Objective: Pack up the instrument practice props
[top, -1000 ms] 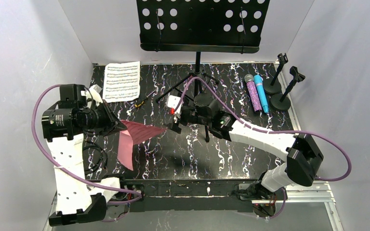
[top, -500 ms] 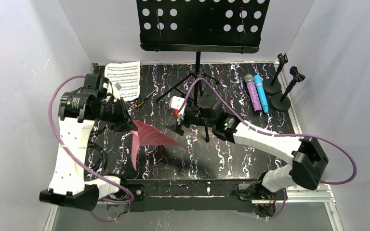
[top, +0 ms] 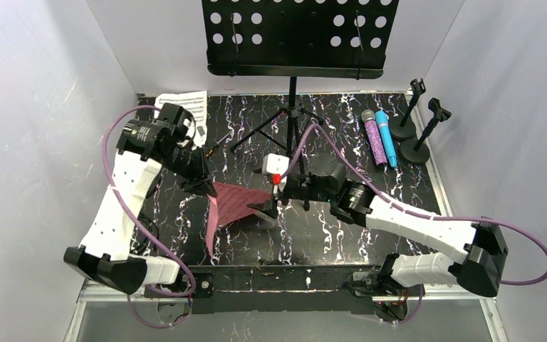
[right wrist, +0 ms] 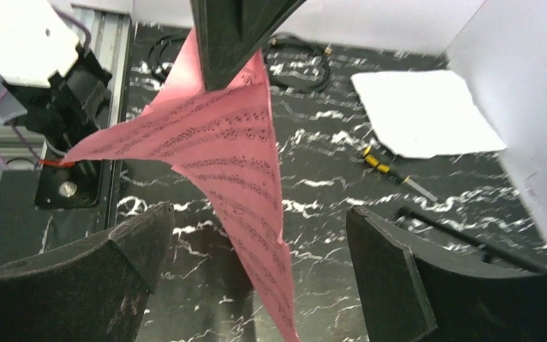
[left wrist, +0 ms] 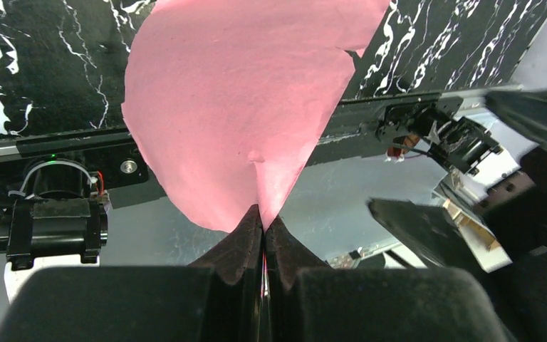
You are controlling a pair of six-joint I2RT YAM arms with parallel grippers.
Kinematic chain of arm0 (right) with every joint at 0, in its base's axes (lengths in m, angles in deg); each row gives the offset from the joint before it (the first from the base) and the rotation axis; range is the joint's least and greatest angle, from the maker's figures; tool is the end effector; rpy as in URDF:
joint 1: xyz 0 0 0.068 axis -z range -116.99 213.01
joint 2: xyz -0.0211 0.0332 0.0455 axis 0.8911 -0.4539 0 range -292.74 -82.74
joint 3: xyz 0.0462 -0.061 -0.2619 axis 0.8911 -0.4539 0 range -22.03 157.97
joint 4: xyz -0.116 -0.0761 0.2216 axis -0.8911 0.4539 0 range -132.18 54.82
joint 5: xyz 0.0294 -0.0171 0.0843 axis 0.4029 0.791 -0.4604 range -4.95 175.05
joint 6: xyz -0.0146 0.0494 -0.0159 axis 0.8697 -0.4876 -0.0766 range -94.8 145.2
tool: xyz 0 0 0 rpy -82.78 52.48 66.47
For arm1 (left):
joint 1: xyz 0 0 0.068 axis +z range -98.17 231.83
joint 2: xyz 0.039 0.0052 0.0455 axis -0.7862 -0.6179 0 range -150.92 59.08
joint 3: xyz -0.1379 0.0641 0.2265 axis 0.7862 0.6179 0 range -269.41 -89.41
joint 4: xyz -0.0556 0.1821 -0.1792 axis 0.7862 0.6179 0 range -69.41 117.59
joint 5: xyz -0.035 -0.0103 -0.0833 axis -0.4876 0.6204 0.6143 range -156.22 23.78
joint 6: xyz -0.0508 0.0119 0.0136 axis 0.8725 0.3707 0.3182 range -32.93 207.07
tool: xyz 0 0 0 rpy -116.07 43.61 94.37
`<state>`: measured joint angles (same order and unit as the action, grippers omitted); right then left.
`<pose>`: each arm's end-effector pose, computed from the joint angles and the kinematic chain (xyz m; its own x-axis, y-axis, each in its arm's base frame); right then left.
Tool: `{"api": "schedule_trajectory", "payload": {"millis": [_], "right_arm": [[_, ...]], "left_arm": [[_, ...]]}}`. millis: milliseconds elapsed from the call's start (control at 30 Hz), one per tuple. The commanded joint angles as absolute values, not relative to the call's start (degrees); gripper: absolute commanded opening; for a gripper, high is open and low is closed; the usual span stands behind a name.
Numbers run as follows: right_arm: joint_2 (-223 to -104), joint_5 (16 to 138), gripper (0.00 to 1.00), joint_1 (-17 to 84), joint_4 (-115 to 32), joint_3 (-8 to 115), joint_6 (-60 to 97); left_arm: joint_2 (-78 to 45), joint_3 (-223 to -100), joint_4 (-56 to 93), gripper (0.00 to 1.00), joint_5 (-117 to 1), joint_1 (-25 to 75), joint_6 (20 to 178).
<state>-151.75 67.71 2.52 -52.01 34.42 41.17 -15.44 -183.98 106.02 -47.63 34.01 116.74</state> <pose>0.1315 0.2535 0.3601 0.2463 -0.0980 -0.9642 -0.9461 0.1914 -0.2611 0.1908 -0.0733 0.4103 -0.9582 -0.1847 -0.2185 -0.0664 0.8864 -0.4580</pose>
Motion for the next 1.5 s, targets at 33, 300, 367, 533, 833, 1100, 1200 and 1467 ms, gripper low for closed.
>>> {"api": "schedule_trajectory", "payload": {"millis": [33,300,367,533,833,1100,1200,1467], "right_arm": [[-156.64,69.97,0.99,2.35,-54.71,30.85,40.03],[-163.01,78.38,0.99,4.14,-54.79,33.76,42.98],[-163.69,77.74,0.99,5.85,-54.51,35.14,42.98],[-165.19,75.53,0.99,9.41,-53.68,39.32,43.87],[-167.02,74.88,0.99,9.74,-49.67,45.10,44.45],[-156.36,79.59,0.99,9.74,-42.37,45.27,45.17],[-151.80,81.04,0.99,9.67,-39.11,44.29,45.15],[-141.63,84.86,0.99,9.73,-31.83,41.39,45.56]], "left_arm": [[-19.33,-186.85,117.09,0.00,-43.18,31.84,116.22],[-19.04,-186.26,117.16,0.00,-30.01,30.99,114.55],[-18.40,-185.74,117.25,0.00,-27.99,30.98,114.21],[-17.18,-182.88,117.25,0.00,-26.25,30.23,114.06],[-18.88,-189.23,117.02,0.00,-27.08,29.77,113.01],[-17.58,-190.04,107.39,0.00,-25.83,42.42,115.76],[-16.26,-188.91,101.12,0.00,-23.47,47.92,118.29],[-19.30,-191.69,84.31,0.00,-18.56,58.13,126.90]]}}
